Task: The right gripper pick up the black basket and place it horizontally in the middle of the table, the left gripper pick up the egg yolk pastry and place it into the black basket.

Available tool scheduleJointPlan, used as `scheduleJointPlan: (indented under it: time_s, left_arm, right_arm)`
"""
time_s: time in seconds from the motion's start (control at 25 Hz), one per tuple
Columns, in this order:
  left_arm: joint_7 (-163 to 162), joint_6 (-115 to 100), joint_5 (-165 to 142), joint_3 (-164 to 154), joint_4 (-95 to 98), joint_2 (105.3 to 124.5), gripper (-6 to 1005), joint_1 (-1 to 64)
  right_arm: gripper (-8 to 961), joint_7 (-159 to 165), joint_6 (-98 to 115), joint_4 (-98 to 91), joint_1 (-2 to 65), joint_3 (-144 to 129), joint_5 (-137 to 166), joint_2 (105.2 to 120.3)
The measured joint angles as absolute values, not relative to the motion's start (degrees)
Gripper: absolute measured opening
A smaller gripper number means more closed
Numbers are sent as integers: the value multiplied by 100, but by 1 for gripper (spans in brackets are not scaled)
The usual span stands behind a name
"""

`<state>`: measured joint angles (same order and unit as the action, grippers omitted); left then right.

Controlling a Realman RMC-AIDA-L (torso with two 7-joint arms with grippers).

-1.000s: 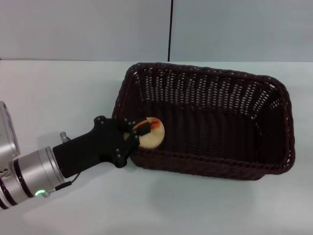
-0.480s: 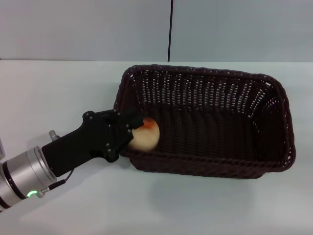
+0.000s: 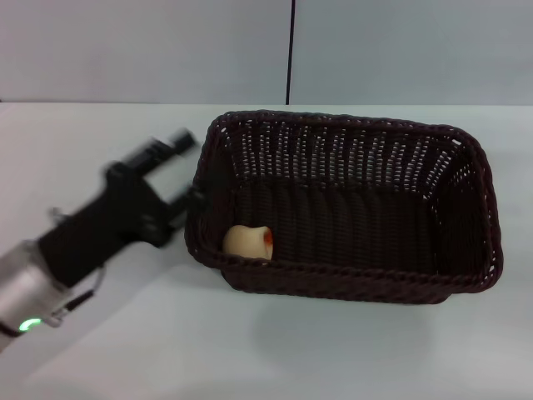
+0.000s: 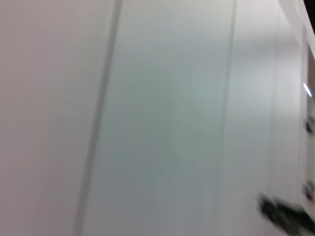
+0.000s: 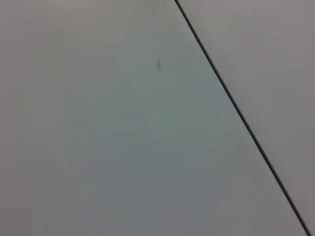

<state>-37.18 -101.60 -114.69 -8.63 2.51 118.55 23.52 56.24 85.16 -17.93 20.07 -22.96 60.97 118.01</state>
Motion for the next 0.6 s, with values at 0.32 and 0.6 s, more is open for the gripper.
scheduleJointPlan:
  time_s: [0.32, 0.6]
  left_arm:
    - [-3403, -11147, -11457, 1693, 69, 11833, 697, 1326]
    - [-3381, -11216, -11457, 2468, 88, 11818, 694, 705]
  right_arm:
    - [447, 5624, 8551, -1793, 1854, -2078, 6064, 11814]
    - [447, 5621, 8443, -1747, 1780, -1799, 6059, 11867]
